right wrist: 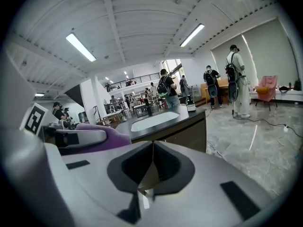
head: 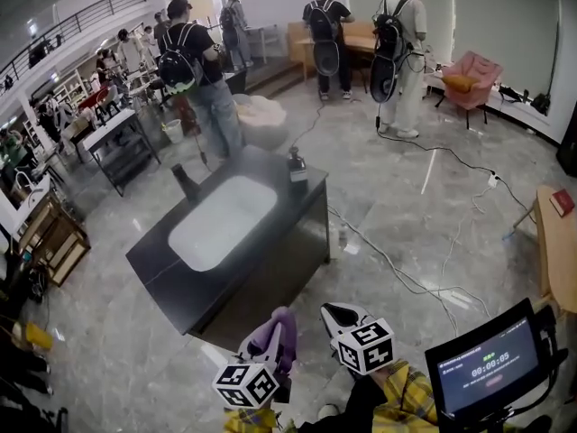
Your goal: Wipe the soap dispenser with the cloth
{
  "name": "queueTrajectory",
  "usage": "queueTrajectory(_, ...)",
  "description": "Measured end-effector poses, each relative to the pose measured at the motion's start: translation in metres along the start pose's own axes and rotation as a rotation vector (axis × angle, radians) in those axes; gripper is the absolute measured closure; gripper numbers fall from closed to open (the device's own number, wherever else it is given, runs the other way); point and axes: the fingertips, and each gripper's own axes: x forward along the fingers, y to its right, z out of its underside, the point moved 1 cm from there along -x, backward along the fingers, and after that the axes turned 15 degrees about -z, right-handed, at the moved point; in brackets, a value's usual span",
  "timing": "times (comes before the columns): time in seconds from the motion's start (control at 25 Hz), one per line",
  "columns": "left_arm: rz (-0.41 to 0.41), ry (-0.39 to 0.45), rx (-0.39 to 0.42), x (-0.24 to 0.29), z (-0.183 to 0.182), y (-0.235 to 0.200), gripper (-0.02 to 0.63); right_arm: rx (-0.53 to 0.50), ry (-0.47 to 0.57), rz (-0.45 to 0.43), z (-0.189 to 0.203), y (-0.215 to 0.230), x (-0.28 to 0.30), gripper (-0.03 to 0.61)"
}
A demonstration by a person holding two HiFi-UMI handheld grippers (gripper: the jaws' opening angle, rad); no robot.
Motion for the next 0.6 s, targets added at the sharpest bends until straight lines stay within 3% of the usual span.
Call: queueTrajectory(0.6,-0.008,0.011,0.010,0.140,-0.025,0.089,0.571,-0.006,0.011,-0.036,-0.063,0.149,-0.009,0.572)
